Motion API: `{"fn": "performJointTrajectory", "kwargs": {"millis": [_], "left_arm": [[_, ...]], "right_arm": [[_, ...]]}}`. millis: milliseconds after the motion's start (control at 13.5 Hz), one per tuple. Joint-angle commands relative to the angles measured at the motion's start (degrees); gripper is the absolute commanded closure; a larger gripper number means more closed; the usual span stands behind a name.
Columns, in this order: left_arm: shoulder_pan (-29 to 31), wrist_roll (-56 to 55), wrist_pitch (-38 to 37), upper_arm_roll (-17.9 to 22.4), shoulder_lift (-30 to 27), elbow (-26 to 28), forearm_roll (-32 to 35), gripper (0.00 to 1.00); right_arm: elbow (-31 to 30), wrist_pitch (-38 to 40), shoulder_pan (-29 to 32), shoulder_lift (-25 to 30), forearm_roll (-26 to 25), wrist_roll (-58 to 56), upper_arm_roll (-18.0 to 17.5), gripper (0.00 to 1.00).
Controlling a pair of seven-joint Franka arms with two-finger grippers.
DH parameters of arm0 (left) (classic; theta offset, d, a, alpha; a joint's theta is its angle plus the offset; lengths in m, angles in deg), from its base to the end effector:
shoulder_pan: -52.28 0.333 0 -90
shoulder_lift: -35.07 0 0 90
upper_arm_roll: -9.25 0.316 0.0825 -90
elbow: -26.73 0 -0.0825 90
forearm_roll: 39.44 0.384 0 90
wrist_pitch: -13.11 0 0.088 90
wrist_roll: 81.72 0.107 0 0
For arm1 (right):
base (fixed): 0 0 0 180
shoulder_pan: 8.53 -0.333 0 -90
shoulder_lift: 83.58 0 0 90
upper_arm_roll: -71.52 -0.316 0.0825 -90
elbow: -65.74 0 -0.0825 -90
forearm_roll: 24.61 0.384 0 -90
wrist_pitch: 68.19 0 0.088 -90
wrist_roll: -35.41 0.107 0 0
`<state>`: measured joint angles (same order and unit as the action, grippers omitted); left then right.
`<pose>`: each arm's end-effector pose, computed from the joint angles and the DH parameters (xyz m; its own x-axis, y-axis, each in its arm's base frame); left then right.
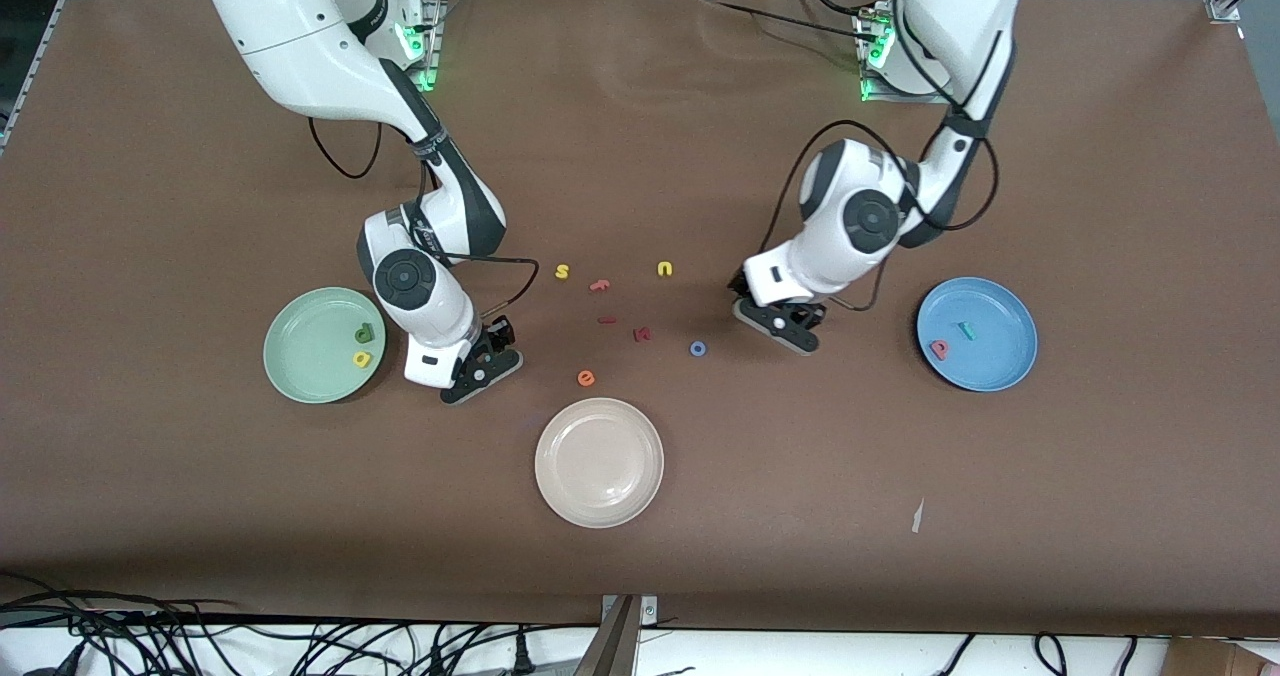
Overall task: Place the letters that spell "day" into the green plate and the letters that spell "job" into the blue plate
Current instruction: 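Grasp the cyan y with the right gripper while the left gripper reaches blue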
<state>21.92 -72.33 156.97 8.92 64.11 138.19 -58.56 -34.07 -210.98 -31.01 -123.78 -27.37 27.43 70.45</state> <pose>0.5408 -0.3178 0.2235 0.9082 -0.4138 0.0636 -0.4177 -0.8855 0.2033 0.6146 0.2670 0.1774 0.8335 0.5507 0.0454 0.5501 -0.8347 0.0255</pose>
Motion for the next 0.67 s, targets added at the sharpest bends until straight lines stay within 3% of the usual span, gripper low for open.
{"fn": "performJointTrajectory", "kwargs": {"millis": [0,297,594], "left_arm": [[-4.3,-5.1,-0.3,3.3,3.6,-5.4,-1.6,0.16],[-8.0,-9.5,0.0,5.6,7.8,-10.0,-1.7,0.21],[-10.3,-9.6,6.3,7.5,11.8,-12.9,-1.8,0.24]], "right_arm": [[0.1,-0.5,0.3,0.5,-0.3,-0.1,-0.2,0.34],[0.1,-0.6,0.1,0.4,-0.4,0.0,-0.2,0.39],[0.1,-1.7,0.1,0.0,-0.4,0.0,-0.3,0.46]]}}
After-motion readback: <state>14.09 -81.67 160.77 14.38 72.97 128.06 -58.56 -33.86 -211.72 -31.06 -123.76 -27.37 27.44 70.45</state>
